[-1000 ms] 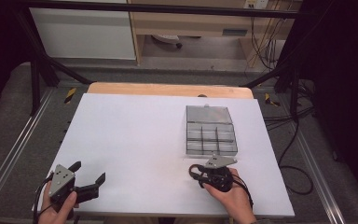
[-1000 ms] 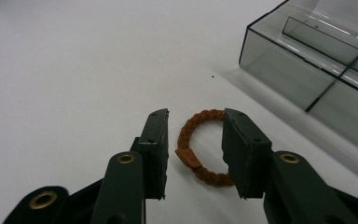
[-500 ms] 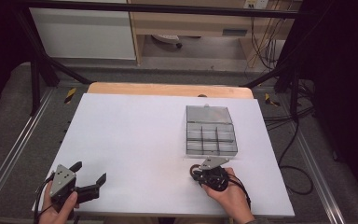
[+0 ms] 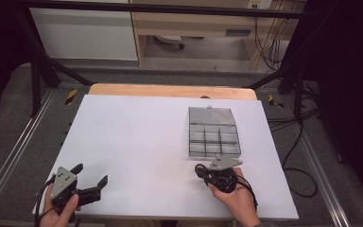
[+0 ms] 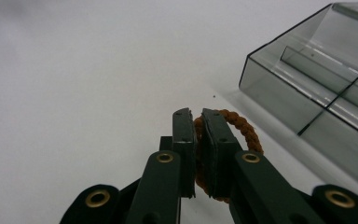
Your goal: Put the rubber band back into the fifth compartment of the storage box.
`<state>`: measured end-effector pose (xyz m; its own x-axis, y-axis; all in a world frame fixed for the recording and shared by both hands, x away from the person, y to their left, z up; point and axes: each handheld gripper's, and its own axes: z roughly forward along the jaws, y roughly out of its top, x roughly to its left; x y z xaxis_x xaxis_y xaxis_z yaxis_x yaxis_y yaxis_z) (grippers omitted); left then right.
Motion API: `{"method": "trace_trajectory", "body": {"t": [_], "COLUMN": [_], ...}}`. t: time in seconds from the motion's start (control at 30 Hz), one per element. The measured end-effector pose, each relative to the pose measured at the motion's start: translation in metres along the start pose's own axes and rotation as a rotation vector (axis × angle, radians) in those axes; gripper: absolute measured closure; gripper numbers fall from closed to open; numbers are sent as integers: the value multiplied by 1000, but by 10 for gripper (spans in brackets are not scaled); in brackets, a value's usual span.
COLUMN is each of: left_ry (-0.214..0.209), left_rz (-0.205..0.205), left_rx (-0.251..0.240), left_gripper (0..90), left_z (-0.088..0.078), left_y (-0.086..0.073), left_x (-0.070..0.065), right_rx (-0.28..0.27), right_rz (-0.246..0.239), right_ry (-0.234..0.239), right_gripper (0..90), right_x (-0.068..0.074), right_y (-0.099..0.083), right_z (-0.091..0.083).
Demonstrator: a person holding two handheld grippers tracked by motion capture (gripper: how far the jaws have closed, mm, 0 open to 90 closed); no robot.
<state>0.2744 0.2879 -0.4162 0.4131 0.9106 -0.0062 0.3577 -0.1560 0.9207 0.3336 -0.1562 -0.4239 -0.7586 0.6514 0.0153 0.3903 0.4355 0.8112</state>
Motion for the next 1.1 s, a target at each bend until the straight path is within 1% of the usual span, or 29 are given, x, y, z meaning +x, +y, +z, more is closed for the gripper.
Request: {"method": "trace_trajectory", "body": {"t": [0.07,0.2,0.23,0.33,0.5,0.67,0.73,0.87,1.03,1.1], "left_ry": [0,3,2,1,-3,-2,1,3,4,3], "left_rz": [-2,-2,-6,1,-1,-17,-14,-11,-6,-7], "left_rx": [2,-3,-13,-28,-26,-29,-29,-32,-38,-39], "left_gripper": [44,44,44,43,47,46,46,47,46,47], "left_z": [0,0,0,1,1,0,-1,0,-1,-1], "left_y": [0,0,0,1,1,0,0,1,1,1], "left_x": [0,1,0,0,0,2,3,2,2,2], "right_rx": [-25,-34,-39,-52,-75,-85,-93,-101,-109,-108], "right_rz": [-2,-2,-5,3,1,-1,0,3,3,-1], "right_ry": [5,9,8,12,10,-12,-20,-17,-18,-20], "right_gripper": [843,843,843,843,843,843,843,842,842,842], "right_x": [-1,-1,-1,-1,-4,-9,-10,-13,-19,-20], "right_y": [2,4,4,6,12,17,19,23,35,37], "right_z": [-2,-3,-4,-6,-14,-19,-21,-21,-23,-24]}}
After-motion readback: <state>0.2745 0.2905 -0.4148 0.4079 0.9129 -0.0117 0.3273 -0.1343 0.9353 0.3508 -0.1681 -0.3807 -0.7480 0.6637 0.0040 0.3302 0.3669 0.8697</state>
